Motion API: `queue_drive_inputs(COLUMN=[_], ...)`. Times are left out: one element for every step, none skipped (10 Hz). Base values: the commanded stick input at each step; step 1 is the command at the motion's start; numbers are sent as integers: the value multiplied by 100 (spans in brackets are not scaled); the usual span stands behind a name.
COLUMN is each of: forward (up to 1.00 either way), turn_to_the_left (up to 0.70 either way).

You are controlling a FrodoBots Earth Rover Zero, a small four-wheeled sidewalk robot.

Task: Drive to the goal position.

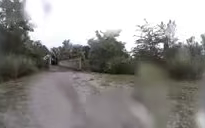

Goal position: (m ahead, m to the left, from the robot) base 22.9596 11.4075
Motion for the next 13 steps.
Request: queue_drive_inputs(forward=[85, 85, 85, 85, 85, 85, 85, 85, 85, 85, 85, 85, 85], turn_to_the_left=[19, 3, 0, 0, 0, 0, 0, 0, 0, 0, 0, 0, 0])
